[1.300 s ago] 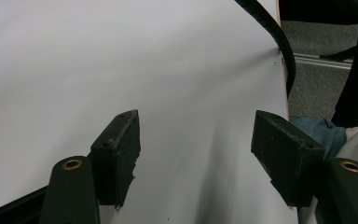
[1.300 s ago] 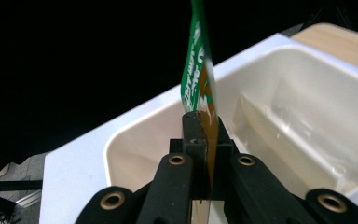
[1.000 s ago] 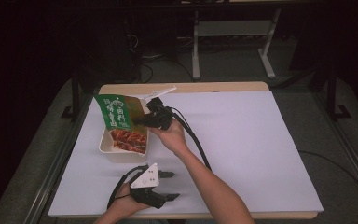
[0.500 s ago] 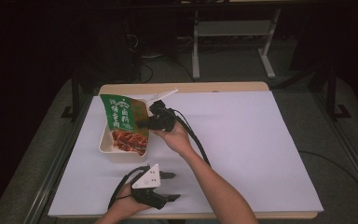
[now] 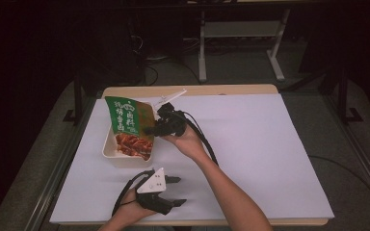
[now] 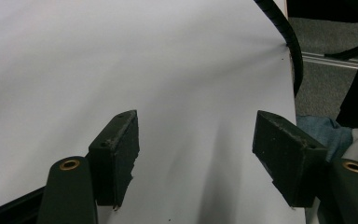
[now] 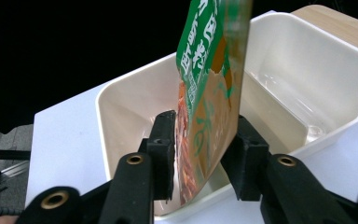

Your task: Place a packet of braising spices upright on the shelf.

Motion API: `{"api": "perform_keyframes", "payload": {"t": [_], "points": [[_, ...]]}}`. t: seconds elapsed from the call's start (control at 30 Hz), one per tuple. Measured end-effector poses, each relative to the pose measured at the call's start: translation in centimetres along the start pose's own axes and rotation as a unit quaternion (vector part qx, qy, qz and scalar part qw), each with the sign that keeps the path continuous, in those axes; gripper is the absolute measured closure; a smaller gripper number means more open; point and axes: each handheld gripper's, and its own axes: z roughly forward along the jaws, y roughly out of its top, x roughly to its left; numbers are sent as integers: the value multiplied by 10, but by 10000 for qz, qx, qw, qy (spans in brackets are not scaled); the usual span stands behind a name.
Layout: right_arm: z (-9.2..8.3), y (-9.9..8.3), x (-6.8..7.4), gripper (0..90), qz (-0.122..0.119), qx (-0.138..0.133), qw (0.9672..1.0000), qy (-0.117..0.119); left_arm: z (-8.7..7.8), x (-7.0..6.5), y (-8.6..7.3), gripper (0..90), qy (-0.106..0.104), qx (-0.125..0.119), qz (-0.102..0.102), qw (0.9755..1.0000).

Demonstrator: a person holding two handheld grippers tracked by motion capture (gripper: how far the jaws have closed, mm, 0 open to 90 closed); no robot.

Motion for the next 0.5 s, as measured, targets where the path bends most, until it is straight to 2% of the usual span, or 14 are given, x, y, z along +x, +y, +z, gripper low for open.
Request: {"api": "perform_keyframes", "payload": {"t": [0.5], "points": [[-24,-2,-2,501,-41,-87,9999,-38,0,1,-1,299,40,21,-64,10000]]}}
